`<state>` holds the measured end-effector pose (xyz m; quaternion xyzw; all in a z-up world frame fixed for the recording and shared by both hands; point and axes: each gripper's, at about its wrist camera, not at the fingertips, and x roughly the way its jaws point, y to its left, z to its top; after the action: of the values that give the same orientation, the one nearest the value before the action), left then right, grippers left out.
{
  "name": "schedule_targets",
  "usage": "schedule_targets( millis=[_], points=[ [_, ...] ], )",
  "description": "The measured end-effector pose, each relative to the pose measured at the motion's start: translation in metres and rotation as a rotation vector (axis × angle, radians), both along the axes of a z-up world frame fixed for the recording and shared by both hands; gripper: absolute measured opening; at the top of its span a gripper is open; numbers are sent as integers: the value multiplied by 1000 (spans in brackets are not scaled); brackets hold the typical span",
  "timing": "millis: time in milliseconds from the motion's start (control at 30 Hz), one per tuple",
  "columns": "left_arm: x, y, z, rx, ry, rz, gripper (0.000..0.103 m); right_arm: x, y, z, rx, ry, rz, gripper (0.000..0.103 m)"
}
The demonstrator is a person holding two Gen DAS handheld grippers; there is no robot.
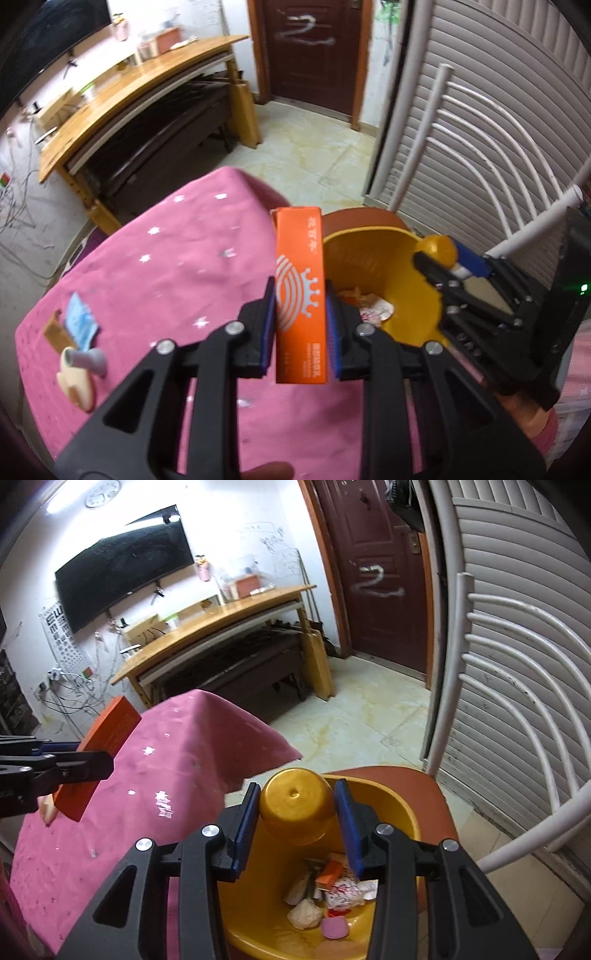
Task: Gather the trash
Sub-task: 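Carry the orange cap and toothpaste box to the bin and open both grippers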
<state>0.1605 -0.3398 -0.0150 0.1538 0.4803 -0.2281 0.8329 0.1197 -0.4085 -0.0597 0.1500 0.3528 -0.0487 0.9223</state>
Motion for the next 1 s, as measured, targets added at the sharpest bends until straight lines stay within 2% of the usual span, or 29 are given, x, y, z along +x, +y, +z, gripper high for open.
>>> schedule_targets(
  millis=[267, 400, 433, 467, 533, 833, 1000],
  points=[
    [5, -40, -14, -42, 55, -25, 22, 6, -4, -19, -25, 76, -17, 36],
    [9, -53, -19, -82, 86, -24, 23, 7, -15, -29, -2, 101, -42, 37],
    [11, -56, -20, -101, 99, -26, 29, 7, -18, -32, 11, 109, -46, 37],
    [12, -57, -20, -117, 112, -33, 41, 7, -21, -33, 17, 113, -49, 37],
    [13, -57, -21, -133, 122, -35, 53, 6, -22, -34, 27, 112, -49, 38],
    [13, -38, -12, -131, 101, 3, 53, 5, -15, -31, 15, 102, -36, 39],
    [16, -12, 2, -164, 80, 35, 53, 5, -6, -22, -2, 69, -23, 39]
  ],
)
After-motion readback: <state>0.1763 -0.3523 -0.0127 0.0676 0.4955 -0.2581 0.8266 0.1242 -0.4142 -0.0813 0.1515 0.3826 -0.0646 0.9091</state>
